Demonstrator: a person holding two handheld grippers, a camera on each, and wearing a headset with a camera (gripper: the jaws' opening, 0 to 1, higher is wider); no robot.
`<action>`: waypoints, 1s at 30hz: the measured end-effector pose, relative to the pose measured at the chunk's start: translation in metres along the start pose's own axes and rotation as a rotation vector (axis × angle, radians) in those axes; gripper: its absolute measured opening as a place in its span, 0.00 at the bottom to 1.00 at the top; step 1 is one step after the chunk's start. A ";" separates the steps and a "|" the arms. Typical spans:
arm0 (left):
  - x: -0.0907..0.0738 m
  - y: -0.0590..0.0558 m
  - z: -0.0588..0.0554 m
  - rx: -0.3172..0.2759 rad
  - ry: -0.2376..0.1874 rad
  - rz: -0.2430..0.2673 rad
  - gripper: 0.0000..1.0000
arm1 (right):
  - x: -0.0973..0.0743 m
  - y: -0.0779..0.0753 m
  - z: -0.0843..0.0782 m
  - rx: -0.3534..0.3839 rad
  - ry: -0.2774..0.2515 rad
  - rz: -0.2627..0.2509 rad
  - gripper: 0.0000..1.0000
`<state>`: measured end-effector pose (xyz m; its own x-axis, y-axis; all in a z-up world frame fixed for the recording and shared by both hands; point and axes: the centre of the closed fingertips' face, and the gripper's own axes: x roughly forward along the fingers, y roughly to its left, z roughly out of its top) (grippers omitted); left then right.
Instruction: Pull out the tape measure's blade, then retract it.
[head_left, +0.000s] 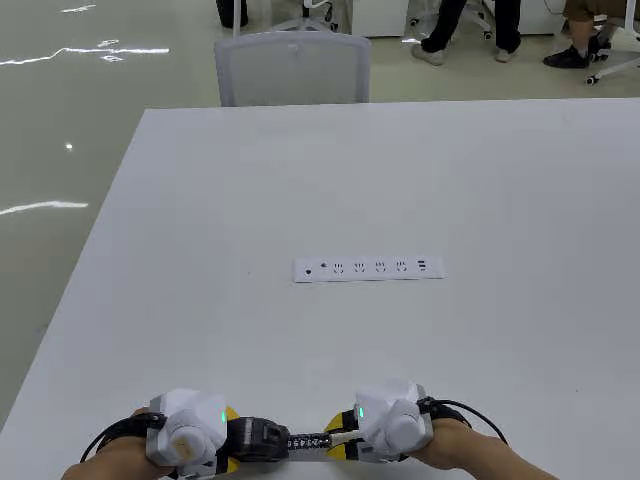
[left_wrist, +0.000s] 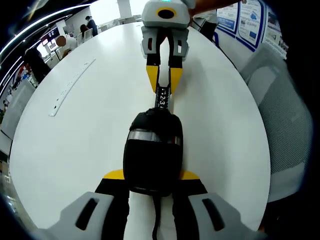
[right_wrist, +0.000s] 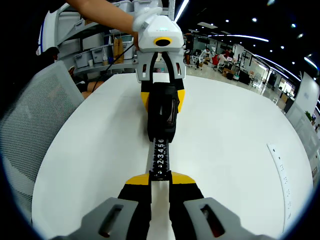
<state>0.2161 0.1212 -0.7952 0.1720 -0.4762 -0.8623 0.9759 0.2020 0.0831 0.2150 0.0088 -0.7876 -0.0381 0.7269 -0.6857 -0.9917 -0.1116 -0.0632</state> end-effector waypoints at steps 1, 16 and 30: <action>0.000 0.000 0.000 0.000 0.000 0.000 0.28 | 0.000 0.000 0.000 0.002 0.000 0.000 0.11; 0.000 0.000 0.000 0.003 0.002 0.000 0.28 | -0.006 0.000 -0.005 -0.007 0.006 0.000 0.11; 0.001 0.000 0.000 0.005 0.003 -0.002 0.28 | -0.012 0.001 -0.009 -0.011 0.009 0.001 0.11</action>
<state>0.2160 0.1206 -0.7955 0.1697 -0.4740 -0.8640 0.9768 0.1971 0.0837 0.2153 -0.0062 -0.7856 -0.0380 0.7208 -0.6921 -0.9902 -0.1201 -0.0708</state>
